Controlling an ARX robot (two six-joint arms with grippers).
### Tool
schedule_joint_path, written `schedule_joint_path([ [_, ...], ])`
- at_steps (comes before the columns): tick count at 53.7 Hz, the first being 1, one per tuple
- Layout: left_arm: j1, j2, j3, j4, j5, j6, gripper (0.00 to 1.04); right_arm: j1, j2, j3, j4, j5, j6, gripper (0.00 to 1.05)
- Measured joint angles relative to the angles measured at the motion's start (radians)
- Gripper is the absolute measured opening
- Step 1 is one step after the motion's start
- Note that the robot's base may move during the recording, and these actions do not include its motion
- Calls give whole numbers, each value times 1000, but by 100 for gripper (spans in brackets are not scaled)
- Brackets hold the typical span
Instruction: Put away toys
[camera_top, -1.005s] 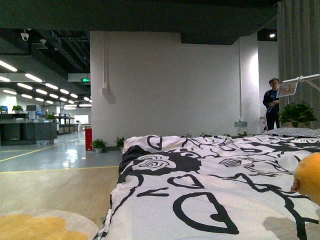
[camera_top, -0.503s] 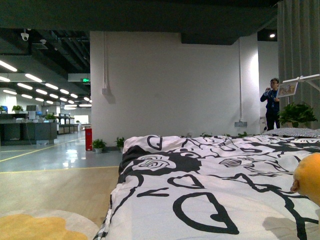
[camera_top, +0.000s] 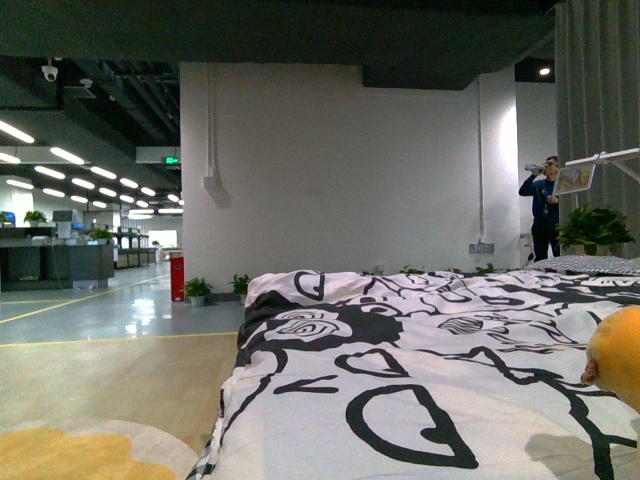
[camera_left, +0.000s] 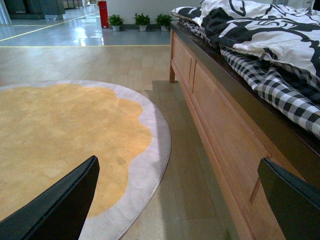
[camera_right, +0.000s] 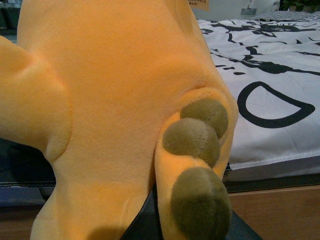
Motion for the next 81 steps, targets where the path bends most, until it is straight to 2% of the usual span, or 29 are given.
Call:
schedule_joint_path([
  [81,1,0,0,0,-3,0,98,0,2,-3,-11,-15,-5,7],
])
